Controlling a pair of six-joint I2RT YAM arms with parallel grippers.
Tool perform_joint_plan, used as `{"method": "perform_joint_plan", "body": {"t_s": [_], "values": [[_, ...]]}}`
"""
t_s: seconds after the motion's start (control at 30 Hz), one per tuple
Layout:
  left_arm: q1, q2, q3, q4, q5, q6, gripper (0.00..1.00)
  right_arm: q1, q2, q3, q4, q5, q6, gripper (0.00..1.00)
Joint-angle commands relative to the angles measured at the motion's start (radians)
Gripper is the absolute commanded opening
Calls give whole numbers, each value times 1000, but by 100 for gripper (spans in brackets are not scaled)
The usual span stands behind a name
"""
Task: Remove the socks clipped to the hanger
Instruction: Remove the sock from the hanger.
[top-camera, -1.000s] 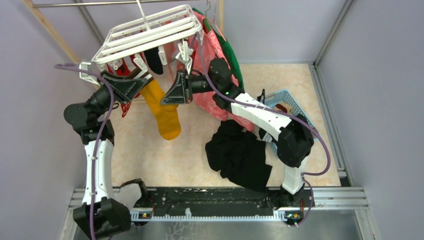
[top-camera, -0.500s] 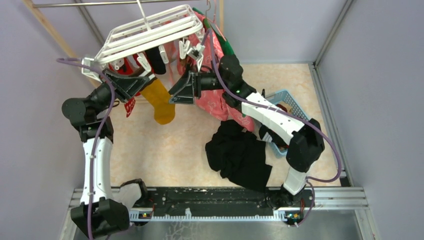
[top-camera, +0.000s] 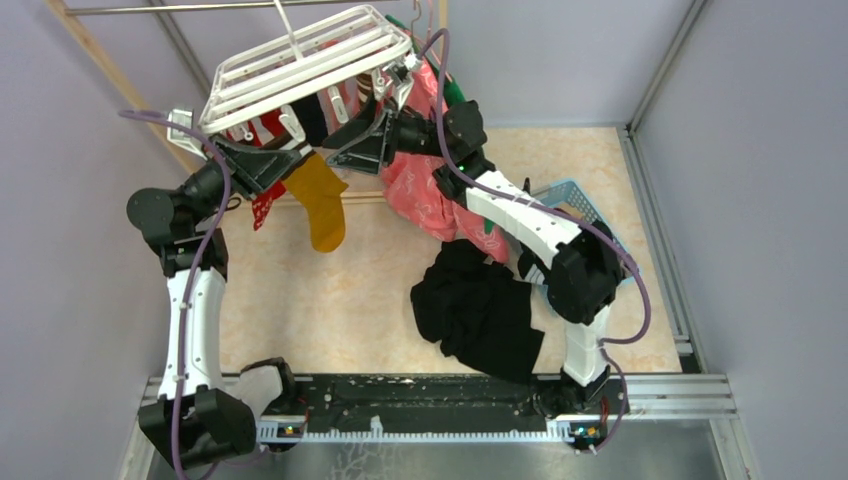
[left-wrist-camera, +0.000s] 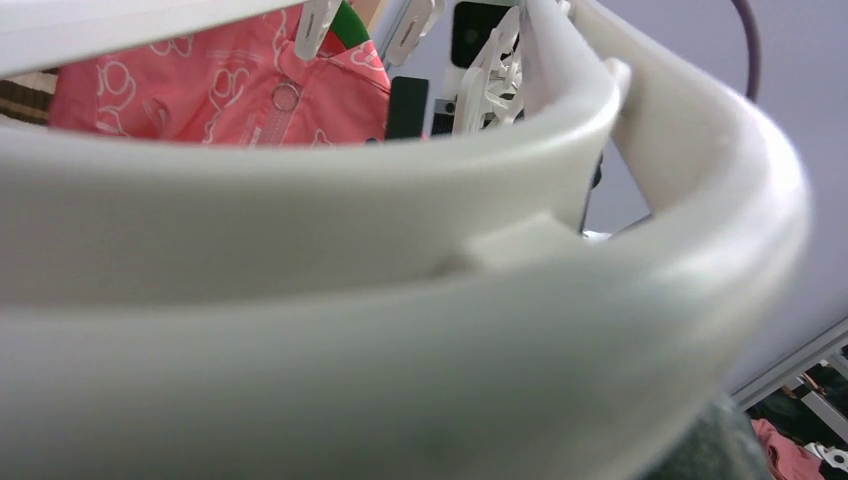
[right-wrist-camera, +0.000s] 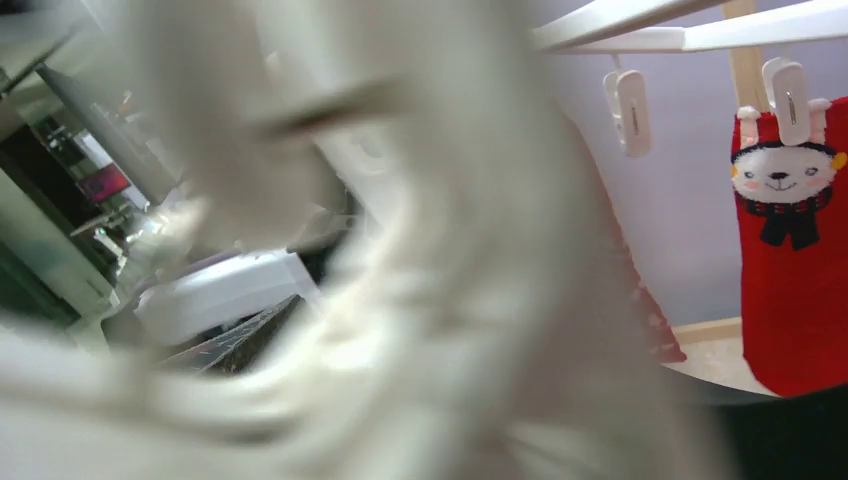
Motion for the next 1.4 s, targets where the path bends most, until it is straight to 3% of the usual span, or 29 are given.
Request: {"method": "perform_joint_plan", "body": {"t_s": [0.0, 0.23, 0.53, 0.9, 1.37], "values": [[-7, 8, 30, 30, 3, -8, 0, -7, 70, 107, 193, 35, 118, 75], [-4, 12, 48, 5, 4, 29, 0, -3, 186, 247, 234, 75, 158, 74], [-5, 14, 37, -14, 0, 49, 0, 37, 253, 427, 140, 137, 41, 72], [-9, 13, 13, -16, -5, 46, 0, 91, 301, 499, 85, 189, -29, 71], [-11, 2, -11, -24, -10, 57, 0, 109, 348, 613, 37, 232, -50, 53]]}}
